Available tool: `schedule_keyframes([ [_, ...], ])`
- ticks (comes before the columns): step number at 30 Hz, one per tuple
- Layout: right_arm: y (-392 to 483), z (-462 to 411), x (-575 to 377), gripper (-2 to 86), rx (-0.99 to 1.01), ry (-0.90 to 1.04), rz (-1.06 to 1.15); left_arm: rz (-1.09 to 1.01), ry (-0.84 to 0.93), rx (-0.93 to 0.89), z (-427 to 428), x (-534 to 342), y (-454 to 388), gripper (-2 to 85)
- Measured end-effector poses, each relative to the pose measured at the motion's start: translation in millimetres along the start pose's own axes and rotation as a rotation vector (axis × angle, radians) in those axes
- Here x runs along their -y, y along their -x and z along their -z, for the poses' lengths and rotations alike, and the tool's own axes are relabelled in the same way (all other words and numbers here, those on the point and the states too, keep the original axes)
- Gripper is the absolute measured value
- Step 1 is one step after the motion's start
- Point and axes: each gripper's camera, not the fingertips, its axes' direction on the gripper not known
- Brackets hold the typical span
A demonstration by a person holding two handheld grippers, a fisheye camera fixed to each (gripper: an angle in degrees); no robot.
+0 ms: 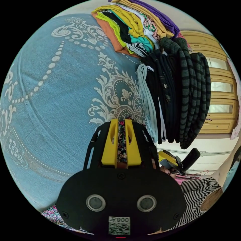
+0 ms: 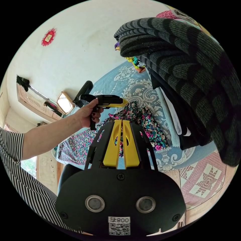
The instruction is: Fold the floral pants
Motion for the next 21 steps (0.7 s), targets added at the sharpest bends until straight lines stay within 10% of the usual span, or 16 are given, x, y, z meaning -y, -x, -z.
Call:
schedule_keyframes([
  [21, -67.3, 70.9, -40.9, 0.2, 0.089, -0.058, 0.021, -0.114, -0.174, -0.274, 49.4, 2.0, -95.4, 0.3],
])
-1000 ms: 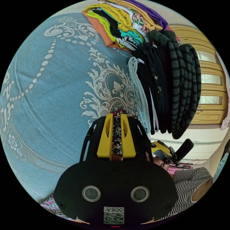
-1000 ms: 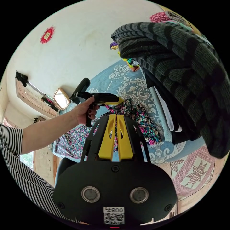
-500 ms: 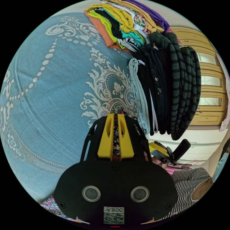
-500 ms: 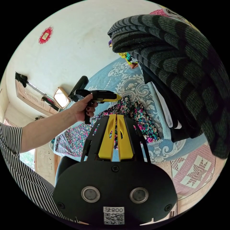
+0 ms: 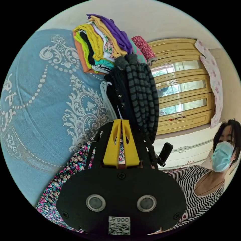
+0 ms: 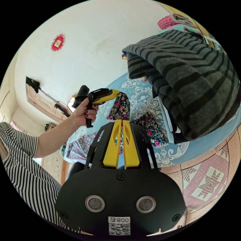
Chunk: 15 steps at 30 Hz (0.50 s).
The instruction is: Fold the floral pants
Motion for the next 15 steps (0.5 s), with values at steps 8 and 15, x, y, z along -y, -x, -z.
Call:
schedule_keyframes([
  [8, -66.1, 31.0, -32.6, 0.2, 0.001, 0.018, -0.15, -0.027, 0.101, 0.139, -51.5, 9.6, -35.7, 0.5],
  [15, -119.1, 26.8, -45.8, 0.4, -0.003, 0.05, -0.292, -0.003, 0.217, 0.283, -109.3, 12.8, -36.9, 1.9],
])
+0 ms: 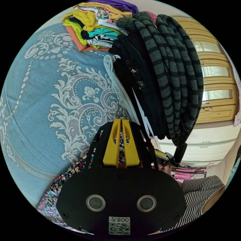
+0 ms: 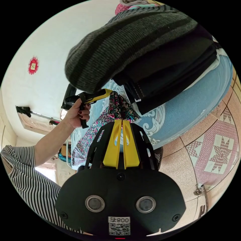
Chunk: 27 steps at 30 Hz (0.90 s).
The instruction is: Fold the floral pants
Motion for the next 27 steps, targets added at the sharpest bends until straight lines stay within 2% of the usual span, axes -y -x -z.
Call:
schedule_keyframes([
  [5, -9.1, 10.0, -0.7, 1.3, -0.044, -0.012, -0.021, -0.076, -0.004, 0.061, -1.8, -3.5, -15.0, 5.4],
  [10, -13.3, 17.0, 4.5, 4.7, -0.068, -0.02, -0.052, -0.128, 0.079, 0.139, -19.6, -7.8, -19.7, 7.0],
  [13, -12.8, 18.2, 10.9, 5.7, -0.073, -0.03, -0.074, -0.154, 0.158, 0.201, -42.1, -10.7, -23.1, 5.6],
  [15, -12.6, 14.6, 16.1, 5.4, -0.075, -0.021, -0.089, -0.177, 0.15, 0.265, -50.3, -15.0, -27.9, 2.7],
  [17, -10.0, 6.0, 23.6, 2.9, -0.071, 0.008, -0.108, -0.196, 0.167, 0.243, -55.2, -17.7, -28.7, 1.5],
  [19, -2.6, 4.0, 28.5, 1.6, -0.078, 0.02, -0.108, -0.185, 0.143, 0.227, -54.7, -21.7, -27.8, 0.9],
  [21, 12.6, 12.6, 30.2, 1.0, -0.07, -0.024, -0.085, -0.187, 0.047, 0.148, -43.7, -28.4, -29.2, 0.5],
  [27, 89.6, 40.7, 44.2, 0.1, -0.181, -0.142, 0.102, -0.211, -0.042, 0.192, -39.8, -35.7, -24.6, 0.3],
])
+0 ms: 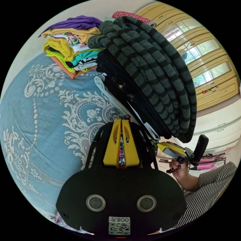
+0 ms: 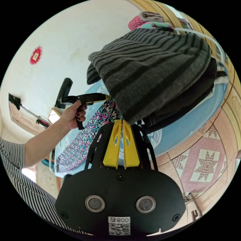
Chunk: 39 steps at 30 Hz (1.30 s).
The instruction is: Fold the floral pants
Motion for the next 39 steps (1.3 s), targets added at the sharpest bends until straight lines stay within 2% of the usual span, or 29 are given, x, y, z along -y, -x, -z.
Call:
schedule_keyframes([
  [6, 26.8, -31.7, 23.6, 0.5, -0.144, 0.118, 0.003, 0.025, 0.135, 0.048, -45.3, -30.2, 21.7, 1.0],
  [8, 36.2, -32.8, 24.3, 0.5, -0.164, 0.147, 0.0, 0.029, 0.105, 0.056, -46.8, -46.4, 27.4, 1.7],
  [12, 56.7, -21.2, 26.8, 0.4, -0.224, 0.154, 0.012, 0.048, -0.014, -0.06, -36.7, -95.4, 40.4, 3.2],
  [14, 75.8, -12.3, 32.0, 0.4, -0.246, 0.153, 0.044, 0.026, -0.019, -0.107, -38.7, -122.0, 39.1, 3.5],
  [18, 124.1, -2.8, 45.9, 0.1, -0.165, 0.124, 0.159, -0.032, 0.085, -0.077, -68.2, -185.4, 33.8, 2.9],
  [21, 165.9, -23.2, 66.4, 0.0, -0.076, 0.153, 0.255, -0.001, 0.127, -0.08, -87.1, -223.4, 45.7, 2.4],
  [25, 187.1, -76.0, 97.3, 0.0, -0.258, 0.293, 0.262, 0.009, 0.15, -0.075, -98.2, -263.2, 61.7, 1.9],
  [34, 265.7, -51.5, 139.9, 0.0, -0.372, 0.201, 0.25, 0.035, 0.128, -0.104, -103.3, -379.1, 110.4, 1.5],
  [39, 332.8, -44.5, 145.0, 0.0, -0.343, 0.198, 0.384, 0.107, 0.068, 0.004, -79.8, -479.3, 145.9, 2.1],
])
